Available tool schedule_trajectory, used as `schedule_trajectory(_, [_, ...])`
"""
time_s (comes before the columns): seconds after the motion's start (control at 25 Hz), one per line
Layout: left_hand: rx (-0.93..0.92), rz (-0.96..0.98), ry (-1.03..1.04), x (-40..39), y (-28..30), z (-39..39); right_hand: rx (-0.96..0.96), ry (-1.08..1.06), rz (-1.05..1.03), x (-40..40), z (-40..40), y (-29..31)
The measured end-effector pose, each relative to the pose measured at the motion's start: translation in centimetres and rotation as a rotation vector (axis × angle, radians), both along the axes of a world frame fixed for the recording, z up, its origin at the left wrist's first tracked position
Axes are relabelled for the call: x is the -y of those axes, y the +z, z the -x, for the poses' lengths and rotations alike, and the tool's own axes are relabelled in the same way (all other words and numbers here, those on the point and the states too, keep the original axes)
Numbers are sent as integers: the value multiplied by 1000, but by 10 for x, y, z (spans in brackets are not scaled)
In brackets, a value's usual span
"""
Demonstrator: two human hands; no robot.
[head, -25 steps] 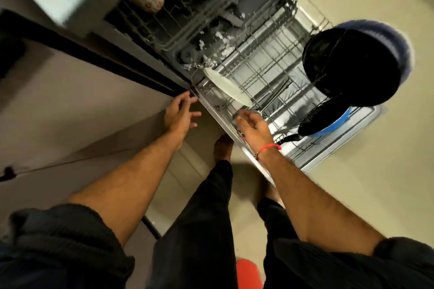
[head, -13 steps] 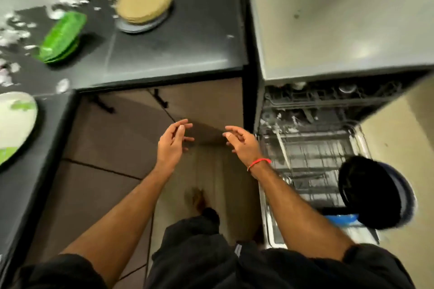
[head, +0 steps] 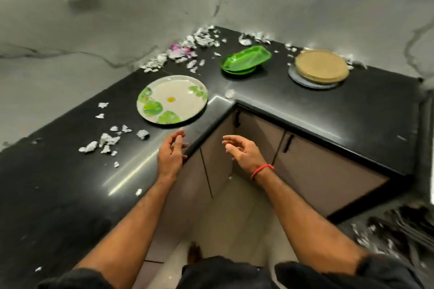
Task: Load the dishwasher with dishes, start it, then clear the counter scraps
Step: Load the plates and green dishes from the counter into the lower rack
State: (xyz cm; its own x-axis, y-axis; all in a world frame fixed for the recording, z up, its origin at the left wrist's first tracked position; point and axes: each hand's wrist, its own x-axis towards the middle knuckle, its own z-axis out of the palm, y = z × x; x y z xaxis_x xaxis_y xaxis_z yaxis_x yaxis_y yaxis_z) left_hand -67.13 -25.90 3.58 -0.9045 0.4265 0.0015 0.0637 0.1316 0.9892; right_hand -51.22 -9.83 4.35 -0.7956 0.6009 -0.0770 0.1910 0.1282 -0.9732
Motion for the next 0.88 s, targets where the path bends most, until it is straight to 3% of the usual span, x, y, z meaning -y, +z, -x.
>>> schedule_trajectory(0.16, [13,-43,92,14,9,87,35,73,-42,-3,89,14])
schedule_trajectory(0.4, [-34,147,30,10,-13,165,73,-31,-3,-20,160,14])
schedule_trajectory(0.68, [-170,161,-167,-68,-15,155,38,-316,91,-90,149,-5])
schedule_trajectory(0.88, [-197,138,-290,-174,-9,123,-46,-505,180,-179,110,-3])
